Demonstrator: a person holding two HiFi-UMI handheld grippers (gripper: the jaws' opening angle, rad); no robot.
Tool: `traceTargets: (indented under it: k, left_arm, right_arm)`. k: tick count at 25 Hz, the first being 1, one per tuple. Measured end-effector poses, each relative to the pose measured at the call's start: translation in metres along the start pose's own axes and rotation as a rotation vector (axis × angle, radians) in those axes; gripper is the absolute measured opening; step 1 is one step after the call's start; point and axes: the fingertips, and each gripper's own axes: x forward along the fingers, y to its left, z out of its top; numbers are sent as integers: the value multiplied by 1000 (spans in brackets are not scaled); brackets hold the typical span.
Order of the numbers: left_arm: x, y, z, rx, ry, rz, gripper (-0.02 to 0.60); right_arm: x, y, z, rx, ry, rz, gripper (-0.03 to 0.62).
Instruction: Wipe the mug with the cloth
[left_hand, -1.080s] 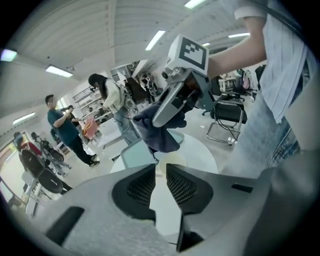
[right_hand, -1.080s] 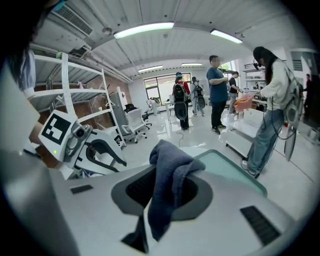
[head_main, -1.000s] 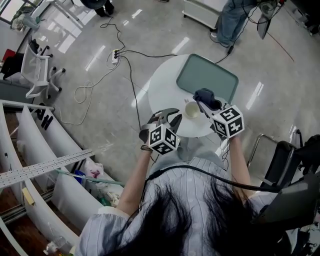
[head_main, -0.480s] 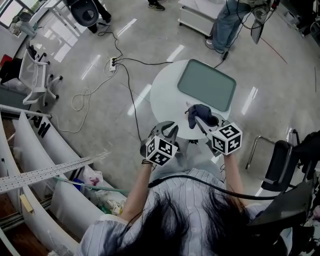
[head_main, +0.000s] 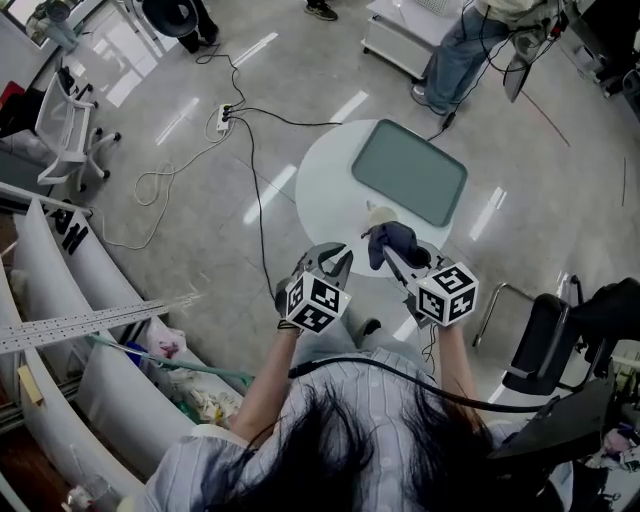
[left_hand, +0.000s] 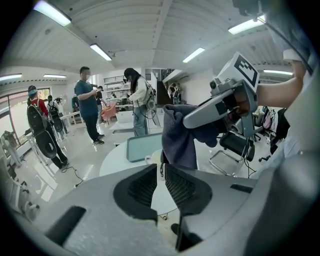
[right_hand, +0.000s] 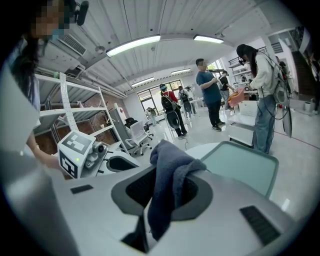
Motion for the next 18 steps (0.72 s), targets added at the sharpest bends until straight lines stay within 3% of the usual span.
traceTargets:
  k: [9,18]
  left_arm:
    - [-21,-33,19,-81,-50,47,63]
    - [-42,-105,9,-122,-34,124,63]
  right_arm:
    - [-41,9,-32,-31,13,26,80]
    - [-99,20,-77,-37,10,91,80]
